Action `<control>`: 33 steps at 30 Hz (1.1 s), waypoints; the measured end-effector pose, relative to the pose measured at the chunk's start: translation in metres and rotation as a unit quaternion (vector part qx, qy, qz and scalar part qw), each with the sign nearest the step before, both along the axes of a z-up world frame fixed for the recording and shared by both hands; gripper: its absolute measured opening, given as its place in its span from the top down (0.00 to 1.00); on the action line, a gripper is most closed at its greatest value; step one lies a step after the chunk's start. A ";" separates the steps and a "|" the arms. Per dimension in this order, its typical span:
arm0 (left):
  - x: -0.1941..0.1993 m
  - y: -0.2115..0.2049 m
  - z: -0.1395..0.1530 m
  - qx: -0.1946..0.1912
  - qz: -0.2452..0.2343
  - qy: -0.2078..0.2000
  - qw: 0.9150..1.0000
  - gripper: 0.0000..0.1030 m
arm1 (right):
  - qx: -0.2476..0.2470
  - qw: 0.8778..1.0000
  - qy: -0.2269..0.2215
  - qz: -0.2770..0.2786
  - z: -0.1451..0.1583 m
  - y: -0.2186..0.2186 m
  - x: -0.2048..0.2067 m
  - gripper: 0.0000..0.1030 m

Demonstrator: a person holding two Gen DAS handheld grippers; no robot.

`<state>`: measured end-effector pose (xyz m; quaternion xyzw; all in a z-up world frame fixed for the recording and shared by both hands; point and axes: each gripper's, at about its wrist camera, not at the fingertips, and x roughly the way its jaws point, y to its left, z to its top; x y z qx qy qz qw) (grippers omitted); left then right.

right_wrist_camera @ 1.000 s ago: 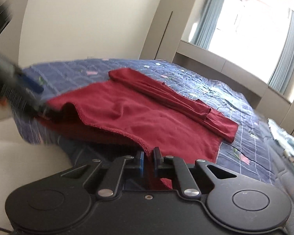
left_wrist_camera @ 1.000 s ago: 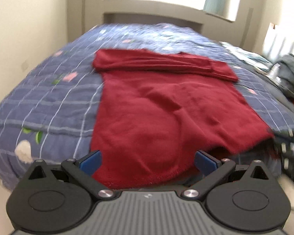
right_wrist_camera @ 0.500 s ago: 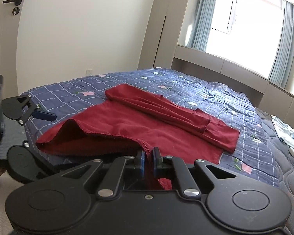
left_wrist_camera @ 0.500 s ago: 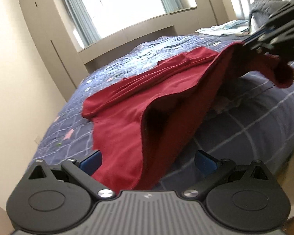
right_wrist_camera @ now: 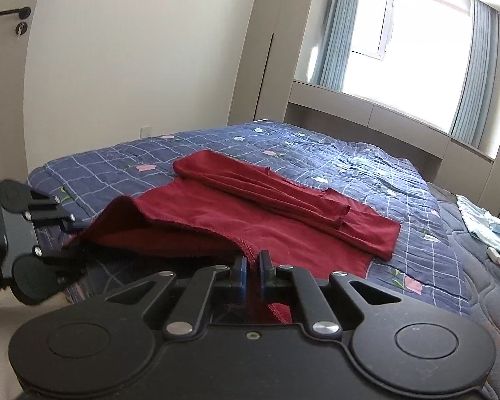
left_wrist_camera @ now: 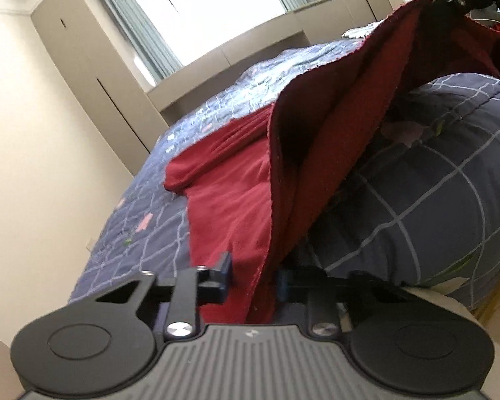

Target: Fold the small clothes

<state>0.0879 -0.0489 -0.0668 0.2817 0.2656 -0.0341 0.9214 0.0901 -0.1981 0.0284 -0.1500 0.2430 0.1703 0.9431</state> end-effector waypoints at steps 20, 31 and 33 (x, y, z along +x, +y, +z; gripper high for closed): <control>-0.064 0.015 0.030 0.055 -0.147 -0.010 0.988 0.97 | -0.119 0.991 0.027 0.056 -0.010 -0.004 -0.072 0.97; -0.143 0.036 0.056 0.041 -0.200 0.055 0.977 0.97 | -0.156 0.973 0.095 0.142 0.015 0.011 -0.139 0.96; -0.142 0.041 0.065 0.023 -0.194 0.064 0.979 0.97 | -0.153 0.972 0.096 0.147 0.020 0.010 -0.136 0.96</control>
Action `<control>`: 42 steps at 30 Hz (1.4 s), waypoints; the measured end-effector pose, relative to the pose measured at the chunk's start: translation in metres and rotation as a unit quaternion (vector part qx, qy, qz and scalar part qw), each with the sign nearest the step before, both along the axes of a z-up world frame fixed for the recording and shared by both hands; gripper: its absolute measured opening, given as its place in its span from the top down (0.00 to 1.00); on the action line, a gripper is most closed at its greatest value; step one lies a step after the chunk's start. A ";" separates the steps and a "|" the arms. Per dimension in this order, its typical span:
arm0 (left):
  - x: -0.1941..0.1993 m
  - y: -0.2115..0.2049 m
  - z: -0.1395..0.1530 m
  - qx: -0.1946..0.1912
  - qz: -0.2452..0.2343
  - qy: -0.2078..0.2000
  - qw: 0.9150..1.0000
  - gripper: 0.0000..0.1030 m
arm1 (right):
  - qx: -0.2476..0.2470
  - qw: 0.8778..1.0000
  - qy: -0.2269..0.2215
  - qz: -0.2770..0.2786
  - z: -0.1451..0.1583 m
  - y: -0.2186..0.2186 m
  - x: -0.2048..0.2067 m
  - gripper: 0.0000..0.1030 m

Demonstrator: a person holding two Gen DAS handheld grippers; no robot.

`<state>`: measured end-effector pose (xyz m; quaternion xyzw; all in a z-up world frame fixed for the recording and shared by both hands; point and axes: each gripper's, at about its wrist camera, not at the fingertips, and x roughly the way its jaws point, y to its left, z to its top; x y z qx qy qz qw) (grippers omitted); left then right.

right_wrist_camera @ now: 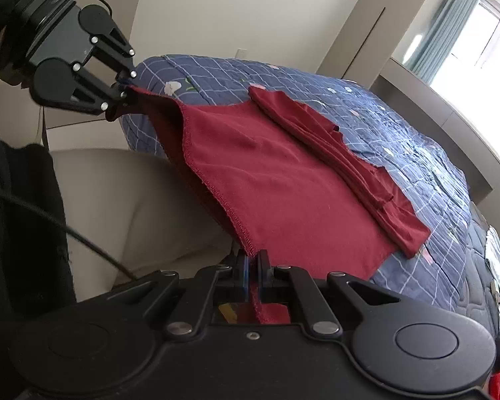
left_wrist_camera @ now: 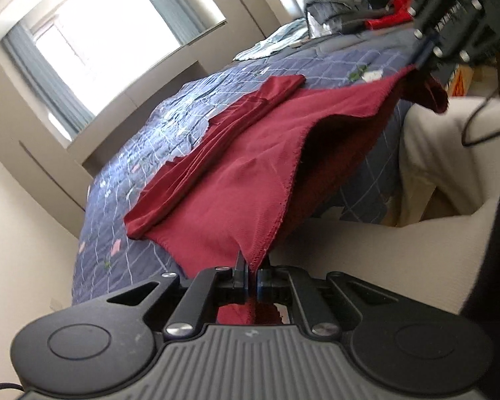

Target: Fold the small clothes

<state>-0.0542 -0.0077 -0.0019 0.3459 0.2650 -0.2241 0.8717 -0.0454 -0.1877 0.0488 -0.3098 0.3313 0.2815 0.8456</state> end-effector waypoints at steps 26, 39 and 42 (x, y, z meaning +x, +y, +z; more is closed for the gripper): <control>0.388 0.012 0.084 -0.122 0.084 0.169 0.974 0.95 | -0.036 0.999 -0.017 0.010 0.051 -0.026 0.358 0.95; 0.535 0.022 -0.010 -0.138 0.134 0.260 0.946 0.90 | -0.010 0.998 0.050 -0.031 -0.060 -0.025 0.493 0.94; 0.549 0.032 -0.029 -0.159 0.146 0.279 0.936 0.69 | 0.005 0.997 0.065 -0.046 -0.076 -0.028 0.506 0.92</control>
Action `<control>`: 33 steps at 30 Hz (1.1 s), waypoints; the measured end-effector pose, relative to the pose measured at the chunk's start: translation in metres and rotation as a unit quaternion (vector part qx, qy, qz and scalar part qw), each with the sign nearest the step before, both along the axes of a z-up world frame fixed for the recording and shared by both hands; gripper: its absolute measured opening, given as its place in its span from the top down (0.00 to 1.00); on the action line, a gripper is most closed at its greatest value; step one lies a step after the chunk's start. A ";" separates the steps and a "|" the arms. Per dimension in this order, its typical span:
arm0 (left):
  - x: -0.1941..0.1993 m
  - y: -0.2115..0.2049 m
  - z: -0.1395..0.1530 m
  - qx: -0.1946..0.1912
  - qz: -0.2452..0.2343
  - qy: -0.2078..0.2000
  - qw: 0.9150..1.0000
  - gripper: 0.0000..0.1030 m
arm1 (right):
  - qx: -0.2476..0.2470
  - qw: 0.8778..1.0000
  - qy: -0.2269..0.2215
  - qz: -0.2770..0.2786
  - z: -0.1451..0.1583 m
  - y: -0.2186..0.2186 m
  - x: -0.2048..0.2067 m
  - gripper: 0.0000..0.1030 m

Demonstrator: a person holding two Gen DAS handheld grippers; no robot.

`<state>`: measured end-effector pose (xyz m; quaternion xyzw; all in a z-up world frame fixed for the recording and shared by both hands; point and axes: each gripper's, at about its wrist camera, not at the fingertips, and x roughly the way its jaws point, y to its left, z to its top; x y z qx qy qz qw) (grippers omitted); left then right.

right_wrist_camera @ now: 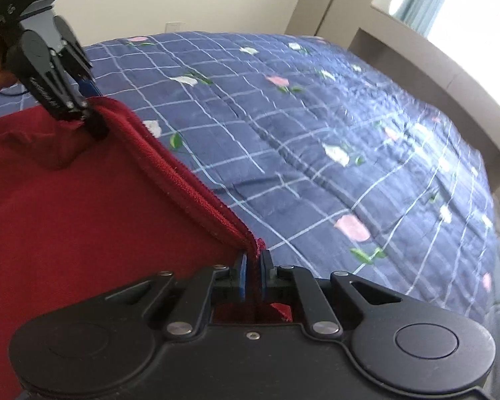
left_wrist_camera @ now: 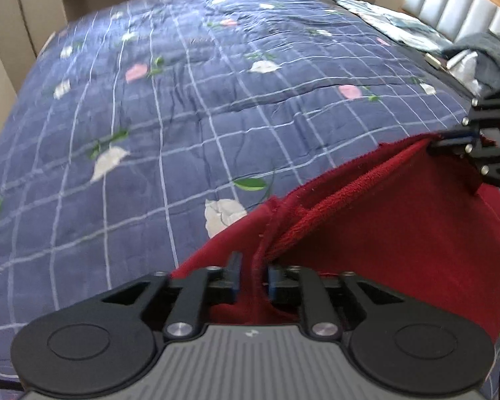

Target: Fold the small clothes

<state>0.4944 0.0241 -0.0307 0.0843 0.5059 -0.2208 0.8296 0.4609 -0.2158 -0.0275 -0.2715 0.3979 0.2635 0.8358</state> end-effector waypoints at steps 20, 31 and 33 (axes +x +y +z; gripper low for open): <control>0.031 0.097 0.038 -0.116 0.037 -0.017 0.992 0.01 | 0.027 0.998 0.042 -0.034 -0.027 -0.007 0.021 0.70; -0.052 0.067 0.015 -0.140 0.026 -0.073 0.987 0.01 | 0.158 0.977 0.002 -0.141 0.000 -0.077 -0.021 0.15; -0.071 0.052 0.007 -0.134 0.023 -0.091 0.987 0.01 | 0.159 0.974 0.003 -0.163 -0.004 -0.087 -0.035 0.15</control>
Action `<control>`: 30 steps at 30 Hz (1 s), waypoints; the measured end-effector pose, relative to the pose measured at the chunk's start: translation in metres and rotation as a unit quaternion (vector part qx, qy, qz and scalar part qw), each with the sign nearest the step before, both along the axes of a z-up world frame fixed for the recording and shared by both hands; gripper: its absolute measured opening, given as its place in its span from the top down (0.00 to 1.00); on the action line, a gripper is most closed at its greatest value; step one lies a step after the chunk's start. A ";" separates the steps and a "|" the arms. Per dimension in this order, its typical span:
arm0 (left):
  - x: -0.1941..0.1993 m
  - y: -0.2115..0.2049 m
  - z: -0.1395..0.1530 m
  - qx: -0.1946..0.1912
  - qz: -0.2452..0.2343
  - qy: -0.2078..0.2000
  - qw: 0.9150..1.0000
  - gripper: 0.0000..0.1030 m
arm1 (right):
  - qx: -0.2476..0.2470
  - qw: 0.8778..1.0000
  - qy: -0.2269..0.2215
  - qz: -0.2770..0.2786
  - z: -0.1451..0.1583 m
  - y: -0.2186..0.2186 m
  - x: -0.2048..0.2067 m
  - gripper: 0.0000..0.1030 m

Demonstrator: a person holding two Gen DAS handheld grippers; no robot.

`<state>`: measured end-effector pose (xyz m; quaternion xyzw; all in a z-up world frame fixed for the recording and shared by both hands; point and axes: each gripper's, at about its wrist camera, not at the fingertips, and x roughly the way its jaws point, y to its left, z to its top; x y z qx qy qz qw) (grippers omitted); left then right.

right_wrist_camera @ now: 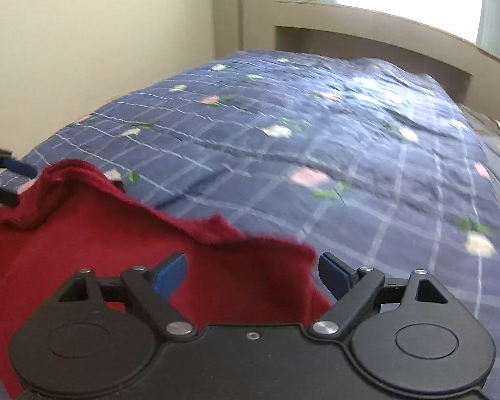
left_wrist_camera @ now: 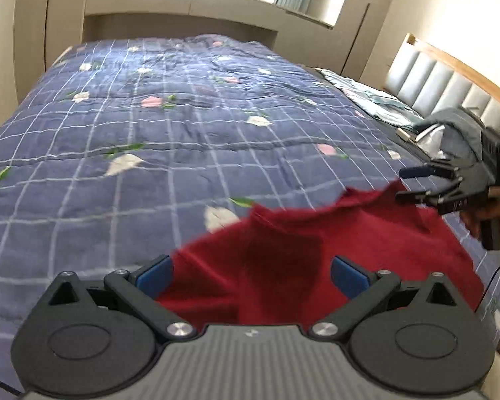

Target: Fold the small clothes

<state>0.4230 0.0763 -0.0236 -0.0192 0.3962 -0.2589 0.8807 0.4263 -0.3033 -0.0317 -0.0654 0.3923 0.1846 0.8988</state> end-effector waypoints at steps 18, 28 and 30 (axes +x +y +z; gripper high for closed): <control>0.004 -0.035 -0.001 0.066 0.117 -0.013 0.991 0.91 | 0.049 0.995 -0.027 -0.078 -0.015 -0.024 -0.008 0.92; 0.045 0.009 -0.017 0.031 0.198 0.021 0.979 0.93 | 0.045 0.993 -0.027 -0.108 -0.023 -0.028 0.001 0.96; 0.050 0.013 -0.030 0.018 0.207 0.041 0.977 0.93 | 0.039 0.993 -0.027 -0.109 -0.026 -0.028 0.002 0.87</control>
